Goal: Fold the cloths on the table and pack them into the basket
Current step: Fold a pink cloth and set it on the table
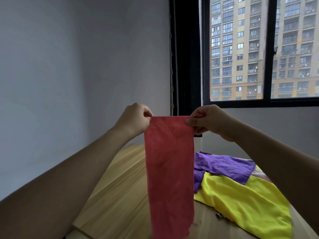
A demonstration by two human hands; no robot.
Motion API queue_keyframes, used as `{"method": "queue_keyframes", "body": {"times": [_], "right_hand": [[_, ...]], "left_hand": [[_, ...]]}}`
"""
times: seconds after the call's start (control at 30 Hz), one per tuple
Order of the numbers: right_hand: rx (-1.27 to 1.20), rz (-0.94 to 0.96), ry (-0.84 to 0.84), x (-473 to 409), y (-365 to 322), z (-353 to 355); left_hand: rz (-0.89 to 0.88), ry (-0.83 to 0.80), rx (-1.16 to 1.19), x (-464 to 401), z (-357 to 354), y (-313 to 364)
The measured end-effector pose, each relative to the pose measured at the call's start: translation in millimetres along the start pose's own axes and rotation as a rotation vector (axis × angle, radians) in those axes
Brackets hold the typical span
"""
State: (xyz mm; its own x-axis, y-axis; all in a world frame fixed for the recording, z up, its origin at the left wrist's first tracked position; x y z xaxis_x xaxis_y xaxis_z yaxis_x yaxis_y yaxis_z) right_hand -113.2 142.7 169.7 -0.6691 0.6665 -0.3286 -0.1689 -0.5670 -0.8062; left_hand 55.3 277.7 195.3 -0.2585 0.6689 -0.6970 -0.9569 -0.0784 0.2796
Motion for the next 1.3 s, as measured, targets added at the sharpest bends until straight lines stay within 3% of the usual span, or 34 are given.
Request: {"method": "queue_keyframes", "body": {"times": [0.27,0.37,0.5,0.7,0.83,0.93,1.0,1.13,1.3], "right_hand": [[0.069,0.165,0.412,-61,19,-5],[0.047,0.243,0.466,-67,2,5],[-0.075,0.265,0.421,-61,-16,17],[-0.241,0.045,0.182,-1,5,5],[-0.250,-0.166,-0.050,56,54,-24],[-0.111,-0.425,-0.382,109,111,-58],[0.027,-0.579,-0.569,143,147,-76],[0.242,-0.695,-0.672,181,188,-96],[0.302,-0.695,-0.659,189,214,-118]], "left_hand": [[0.089,0.173,-0.096,-41,-41,-38],[0.075,0.257,-0.086,-53,-23,-30],[0.043,0.243,-0.030,-51,0,-15],[0.107,0.011,0.156,15,-7,4],[0.281,-0.363,0.511,100,-55,2],[0.401,-0.703,0.676,178,-96,6],[0.472,-0.828,0.736,221,-117,9],[0.525,-0.928,0.706,276,-158,13],[0.511,-0.814,0.543,287,-185,-2]]}}
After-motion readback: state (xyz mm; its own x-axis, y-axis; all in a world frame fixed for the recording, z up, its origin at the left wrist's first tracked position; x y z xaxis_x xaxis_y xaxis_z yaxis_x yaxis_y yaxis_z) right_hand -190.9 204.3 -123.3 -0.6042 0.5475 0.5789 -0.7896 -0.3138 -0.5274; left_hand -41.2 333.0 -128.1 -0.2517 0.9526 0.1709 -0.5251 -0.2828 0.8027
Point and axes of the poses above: each hand's wrist, its own x-axis away from the middle knuckle, its own z-axis out of the back of the hand, y = z × x, the point moved 8 cm from there along -x, towards the middle knuckle, and after that the axes turned 7 degrees about -z, right-handed, at the moved point
